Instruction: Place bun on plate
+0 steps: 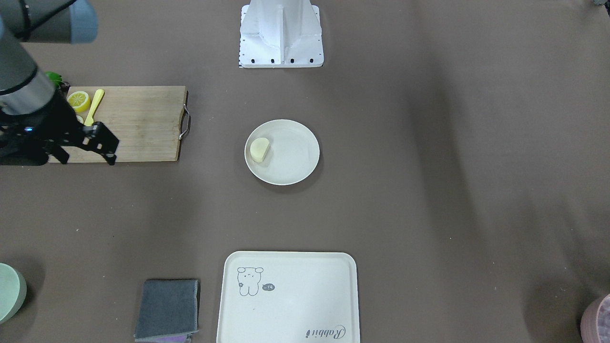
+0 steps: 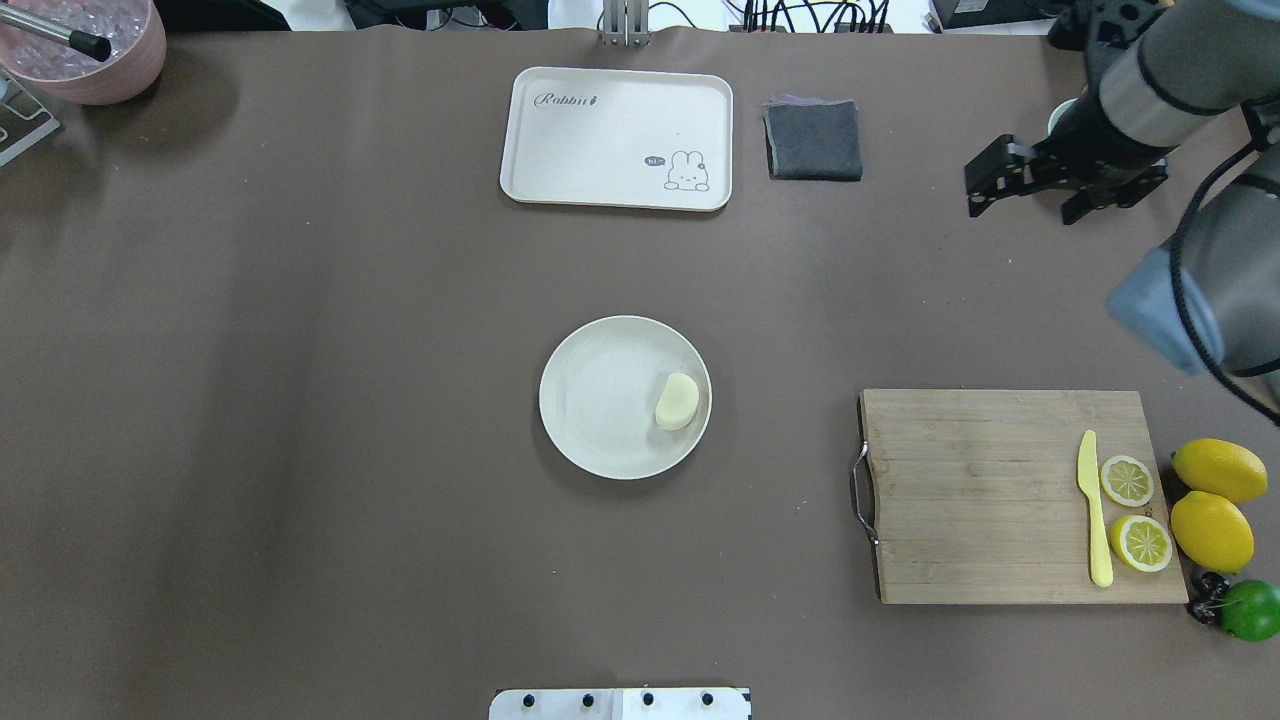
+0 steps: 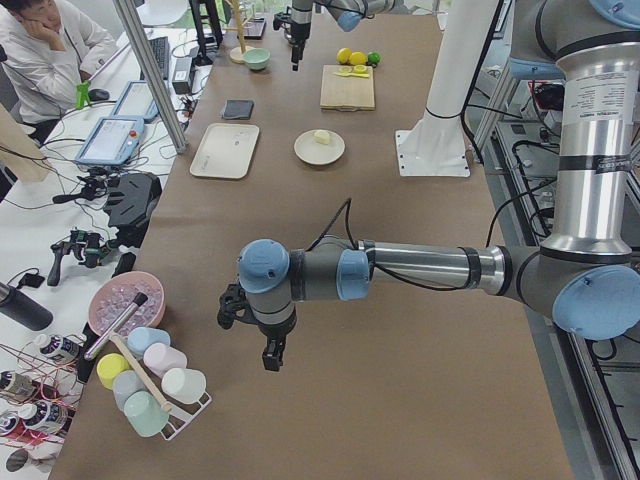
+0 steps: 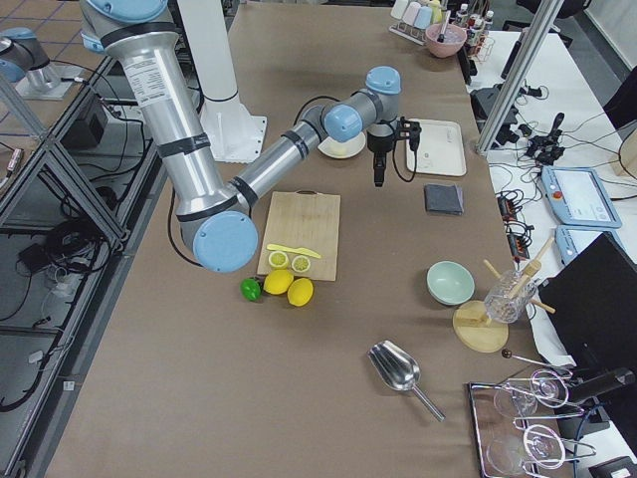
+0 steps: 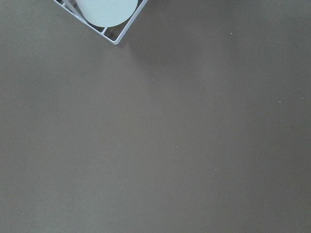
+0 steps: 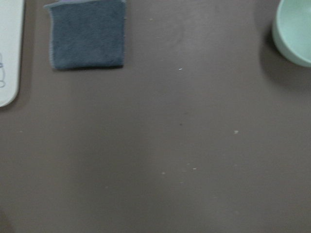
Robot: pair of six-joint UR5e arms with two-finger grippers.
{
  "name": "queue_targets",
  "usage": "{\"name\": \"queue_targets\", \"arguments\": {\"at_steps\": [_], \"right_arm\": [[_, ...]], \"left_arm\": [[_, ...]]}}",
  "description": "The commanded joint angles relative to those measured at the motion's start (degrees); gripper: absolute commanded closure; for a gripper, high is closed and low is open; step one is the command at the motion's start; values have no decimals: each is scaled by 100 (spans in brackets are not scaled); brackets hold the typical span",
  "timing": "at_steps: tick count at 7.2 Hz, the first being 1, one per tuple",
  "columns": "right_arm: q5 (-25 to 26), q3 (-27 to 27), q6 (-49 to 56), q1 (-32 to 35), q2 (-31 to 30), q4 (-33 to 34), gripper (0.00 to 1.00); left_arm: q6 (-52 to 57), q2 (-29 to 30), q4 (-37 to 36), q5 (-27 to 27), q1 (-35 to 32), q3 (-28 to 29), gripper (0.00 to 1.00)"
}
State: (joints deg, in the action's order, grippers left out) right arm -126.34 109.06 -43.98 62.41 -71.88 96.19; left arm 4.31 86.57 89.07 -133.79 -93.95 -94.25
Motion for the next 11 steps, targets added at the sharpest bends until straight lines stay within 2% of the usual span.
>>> {"name": "queue_targets", "arguments": {"at_steps": [1,2,3,4,5,6,9,11], "right_arm": [[-541,-409,2459,1269,-685,475,0],[-497,-682,3587,1779,-783,1106,0],[-453,-850,4625,2123,-1167,1295,0],[-453,-869,5053,2501,-1597,1288,0],[-497,-834,5292,2826,-2149,1227,0],[-480,-860,5521,2986,-2442,905,0],[-654,-869,5401,3041,-2577,734,0],[-489,-939,5426,3049,-2586,665,0]], "left_arm": [[-255,44,146,-103,-1,-15,2],[-238,53,155,-112,-1,-24,2],[-238,62,155,-104,8,-24,2],[-255,114,155,-104,8,-24,2],[-264,176,155,-104,8,2,2],[-264,194,155,-104,8,11,2],[-220,194,155,-104,8,-6,2],[-211,203,155,-104,8,-24,2]]}}
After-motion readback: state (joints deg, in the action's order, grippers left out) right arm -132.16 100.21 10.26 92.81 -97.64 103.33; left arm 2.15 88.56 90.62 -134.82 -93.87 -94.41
